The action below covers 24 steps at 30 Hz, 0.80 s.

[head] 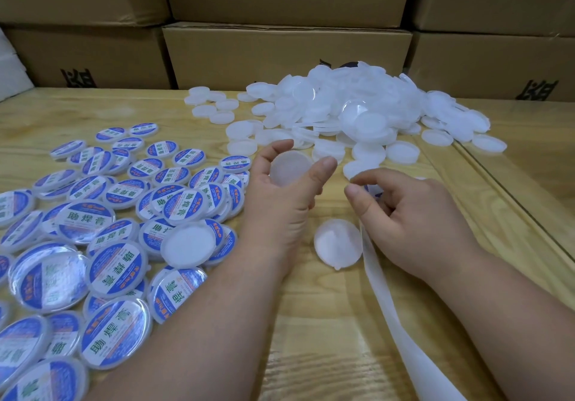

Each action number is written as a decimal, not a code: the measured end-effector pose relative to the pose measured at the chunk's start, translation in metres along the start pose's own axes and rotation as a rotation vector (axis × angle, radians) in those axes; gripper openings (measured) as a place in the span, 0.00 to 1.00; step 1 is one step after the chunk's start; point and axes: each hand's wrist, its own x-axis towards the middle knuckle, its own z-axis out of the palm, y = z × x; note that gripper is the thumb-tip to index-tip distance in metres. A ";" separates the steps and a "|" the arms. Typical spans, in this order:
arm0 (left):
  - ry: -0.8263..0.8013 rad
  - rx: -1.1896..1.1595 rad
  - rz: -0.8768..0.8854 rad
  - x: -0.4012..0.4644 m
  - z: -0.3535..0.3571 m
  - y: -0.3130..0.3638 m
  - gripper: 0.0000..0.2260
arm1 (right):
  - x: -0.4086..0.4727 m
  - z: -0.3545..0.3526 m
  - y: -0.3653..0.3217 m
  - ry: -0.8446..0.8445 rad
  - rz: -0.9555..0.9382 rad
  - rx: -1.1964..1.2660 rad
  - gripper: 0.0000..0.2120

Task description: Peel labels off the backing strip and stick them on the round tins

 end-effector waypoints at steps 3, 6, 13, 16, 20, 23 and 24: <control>-0.003 -0.035 -0.016 0.000 0.001 -0.001 0.22 | 0.000 0.000 -0.001 -0.066 0.006 -0.073 0.26; -0.028 -0.209 -0.089 0.000 0.003 0.004 0.17 | 0.000 0.000 -0.002 -0.063 0.015 -0.073 0.24; -0.058 -0.367 -0.182 -0.001 0.002 0.008 0.21 | 0.001 0.006 0.003 -0.103 0.138 0.046 0.10; -0.036 -0.322 -0.183 0.001 0.003 0.008 0.21 | 0.003 0.009 0.007 -0.122 0.189 0.126 0.08; 0.003 -0.169 -0.151 0.001 0.004 0.005 0.20 | 0.006 0.011 0.007 -0.047 0.307 0.259 0.13; 0.006 -0.108 -0.109 -0.001 0.004 0.004 0.20 | 0.005 0.012 0.005 -0.050 0.386 0.292 0.12; -0.008 -0.108 -0.095 -0.002 0.004 0.004 0.20 | 0.005 0.012 0.004 -0.054 0.399 0.294 0.13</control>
